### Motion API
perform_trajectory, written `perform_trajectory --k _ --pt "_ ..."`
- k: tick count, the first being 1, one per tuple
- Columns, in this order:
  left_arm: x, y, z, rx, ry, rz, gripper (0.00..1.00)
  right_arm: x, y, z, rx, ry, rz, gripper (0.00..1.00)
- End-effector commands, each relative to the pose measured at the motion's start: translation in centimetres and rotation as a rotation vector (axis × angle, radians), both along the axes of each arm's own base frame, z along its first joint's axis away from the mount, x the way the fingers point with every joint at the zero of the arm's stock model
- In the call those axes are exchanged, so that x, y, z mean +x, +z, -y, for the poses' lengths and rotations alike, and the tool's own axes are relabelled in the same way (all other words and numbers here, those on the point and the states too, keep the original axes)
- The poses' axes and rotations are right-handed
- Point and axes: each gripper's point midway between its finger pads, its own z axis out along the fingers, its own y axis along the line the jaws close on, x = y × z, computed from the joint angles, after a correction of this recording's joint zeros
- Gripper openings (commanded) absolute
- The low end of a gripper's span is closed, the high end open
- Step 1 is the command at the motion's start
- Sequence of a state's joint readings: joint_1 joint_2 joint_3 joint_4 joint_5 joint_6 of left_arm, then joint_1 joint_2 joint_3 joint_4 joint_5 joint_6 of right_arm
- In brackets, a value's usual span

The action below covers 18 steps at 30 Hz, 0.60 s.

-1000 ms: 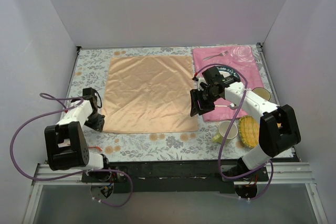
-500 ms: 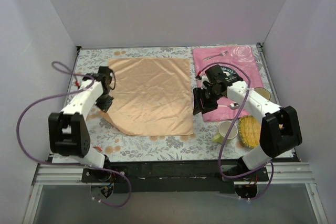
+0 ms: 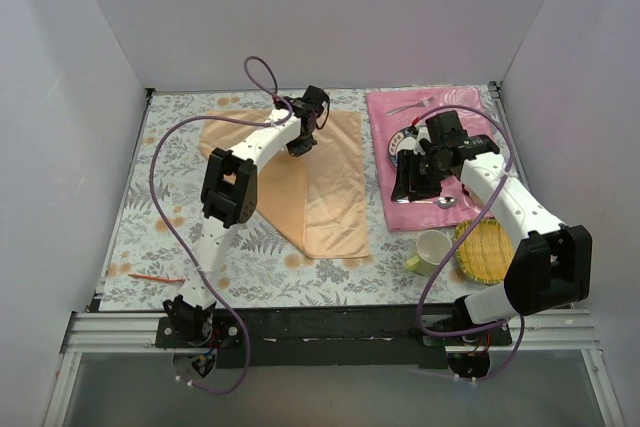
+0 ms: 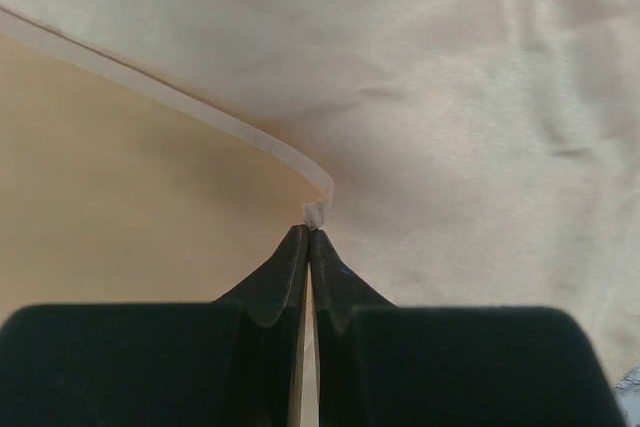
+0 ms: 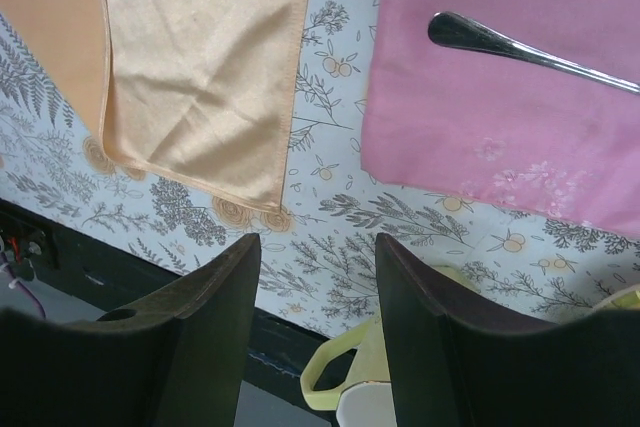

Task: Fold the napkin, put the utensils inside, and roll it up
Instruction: Fold the napkin

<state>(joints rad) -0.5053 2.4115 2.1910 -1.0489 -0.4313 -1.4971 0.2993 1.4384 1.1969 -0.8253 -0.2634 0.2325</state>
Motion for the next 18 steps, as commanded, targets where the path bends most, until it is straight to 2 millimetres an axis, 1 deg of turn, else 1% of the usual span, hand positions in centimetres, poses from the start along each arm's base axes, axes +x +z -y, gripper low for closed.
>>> perform_trajectory --k 1,2,3,4,5,7,8,10,11,12,14,16,17,18 --pt "2.9 4.7 2.2 -0.059 -0.073 0.168 0.0 -0.4 1.0 0.9 -0.01 -0.022 0.003 0.58" --pt "3.8 5.9 3.2 -0.096 -0.089 0.223 0.0 -0.5 1.0 1.0 -0.009 -0.024 -0.004 0.58" --pt "4.1 6.1 3.8 -0.109 -0.108 0.242 0.0 -0.6 1.0 1.0 -0.008 -0.025 -0.008 0.58" --pt "4.4 6.8 4.6 -0.122 -0.128 0.272 0.0 -1.0 0.9 1.0 -0.01 -0.026 -0.018 0.58" --pt "5.3 7.8 5.3 -0.148 -0.139 0.325 0.0 -1.1 0.9 1.1 -0.012 -0.028 -0.023 0.58" --pt "5.8 8.4 6.5 -0.171 -0.173 0.363 0.0 -1.5 0.7 1.4 -0.021 -0.031 -0.032 0.58" --pt "6.6 8.9 7.0 -0.188 -0.175 0.4 0.0 -1.7 0.6 1.4 -0.023 -0.031 -0.039 0.58" --pt "7.1 9.1 7.8 -0.215 -0.183 0.43 0.0 -1.9 0.5 1.3 -0.02 -0.029 -0.051 0.58" --pt "7.9 9.6 8.2 -0.238 -0.185 0.467 0.0 -2.0 0.5 1.3 -0.013 -0.029 -0.055 0.58" --pt "8.2 9.6 8.5 -0.25 -0.19 0.479 0.0 -2.0 0.5 1.2 -0.011 -0.027 -0.06 0.58" --pt "8.9 10.1 9.7 -0.285 -0.219 0.515 0.0 -2.0 0.7 1.2 -0.012 -0.029 -0.06 0.58" --pt "9.2 9.6 10.6 -0.311 -0.253 0.518 0.0 -1.8 0.7 1.3 -0.019 -0.033 -0.059 0.58" --pt "9.6 10.3 11.0 -0.322 -0.262 0.544 0.0 -1.7 0.7 1.3 -0.024 -0.032 -0.055 0.58" --pt "9.7 9.9 11.4 -0.319 -0.274 0.544 0.0 -1.6 0.7 1.4 -0.025 -0.032 -0.054 0.58"
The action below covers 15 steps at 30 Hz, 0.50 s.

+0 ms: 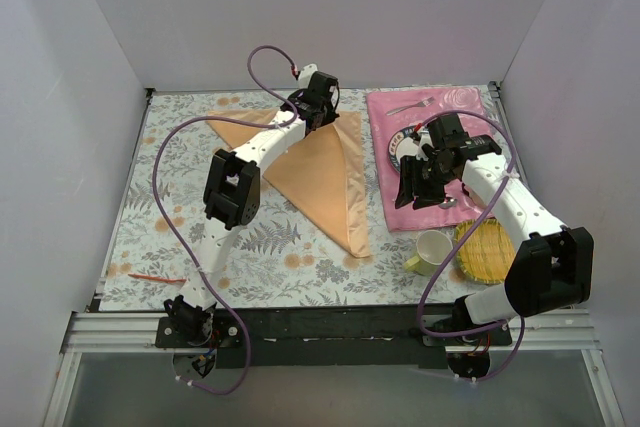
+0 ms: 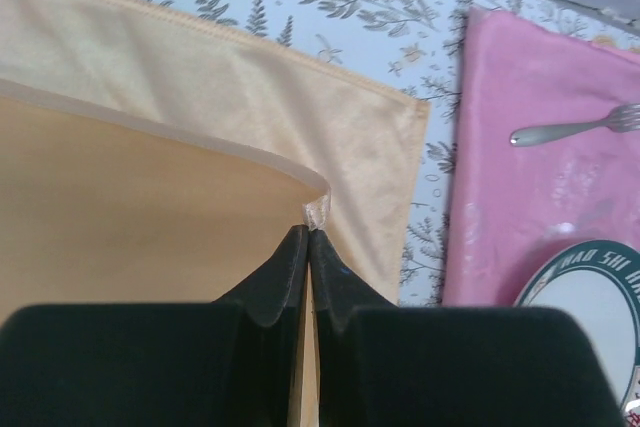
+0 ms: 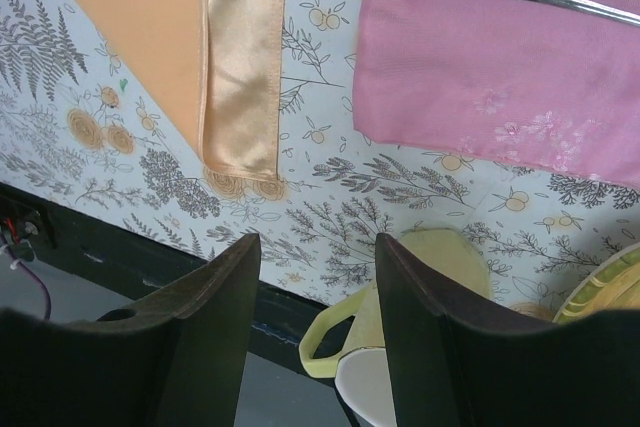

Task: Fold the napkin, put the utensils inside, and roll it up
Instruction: Fold the napkin

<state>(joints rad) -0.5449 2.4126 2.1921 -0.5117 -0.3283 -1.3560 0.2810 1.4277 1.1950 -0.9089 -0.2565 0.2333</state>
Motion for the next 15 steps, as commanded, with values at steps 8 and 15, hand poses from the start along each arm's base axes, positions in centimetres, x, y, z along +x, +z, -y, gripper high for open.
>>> perform_trajectory --k 8,15 --pt "2.7 5.3 4.4 -0.063 -0.191 0.231 0.0 0.0 0.6 0.2 0.001 -0.011 0.001 0.58" --pt "2.3 4.2 5.7 -0.074 -0.265 0.221 0.0 -0.2 0.2 0.1 0.002 -0.009 -0.009 0.58"
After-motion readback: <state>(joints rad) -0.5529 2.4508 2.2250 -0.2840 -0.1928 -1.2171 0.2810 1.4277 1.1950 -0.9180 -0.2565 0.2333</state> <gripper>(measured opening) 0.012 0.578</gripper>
